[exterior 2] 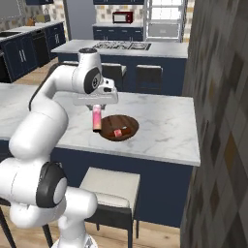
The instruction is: Open the fridge, grab two sodas, and place both sodas inside the bowl with ice on the dining counter.
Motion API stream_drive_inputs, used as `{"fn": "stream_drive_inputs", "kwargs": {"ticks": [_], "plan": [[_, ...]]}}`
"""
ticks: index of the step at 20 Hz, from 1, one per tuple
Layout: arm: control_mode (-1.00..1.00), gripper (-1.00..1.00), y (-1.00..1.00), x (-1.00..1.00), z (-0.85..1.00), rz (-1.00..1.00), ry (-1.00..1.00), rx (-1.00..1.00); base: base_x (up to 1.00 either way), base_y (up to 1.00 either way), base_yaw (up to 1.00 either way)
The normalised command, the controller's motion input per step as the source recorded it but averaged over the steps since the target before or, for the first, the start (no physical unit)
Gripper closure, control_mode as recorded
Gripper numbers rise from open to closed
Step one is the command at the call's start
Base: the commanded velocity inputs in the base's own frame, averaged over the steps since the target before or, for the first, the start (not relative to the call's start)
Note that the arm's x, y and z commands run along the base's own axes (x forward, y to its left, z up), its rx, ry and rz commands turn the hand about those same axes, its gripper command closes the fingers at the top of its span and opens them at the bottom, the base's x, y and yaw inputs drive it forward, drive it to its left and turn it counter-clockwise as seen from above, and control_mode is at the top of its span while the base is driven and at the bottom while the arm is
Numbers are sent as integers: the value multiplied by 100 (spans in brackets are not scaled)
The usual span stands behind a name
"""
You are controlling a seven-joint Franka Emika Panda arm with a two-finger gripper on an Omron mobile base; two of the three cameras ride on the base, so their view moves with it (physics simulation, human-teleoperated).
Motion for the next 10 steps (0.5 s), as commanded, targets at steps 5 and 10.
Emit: {"fn": "stream_drive_inputs", "kwargs": {"ticks": [5, 10], "plan": [[-100, 100, 0, 50, -51, 6, 5, -6, 0, 0, 0], [-100, 100, 0, 62, -39, 8, 4, -1, 0, 0, 0]]}}
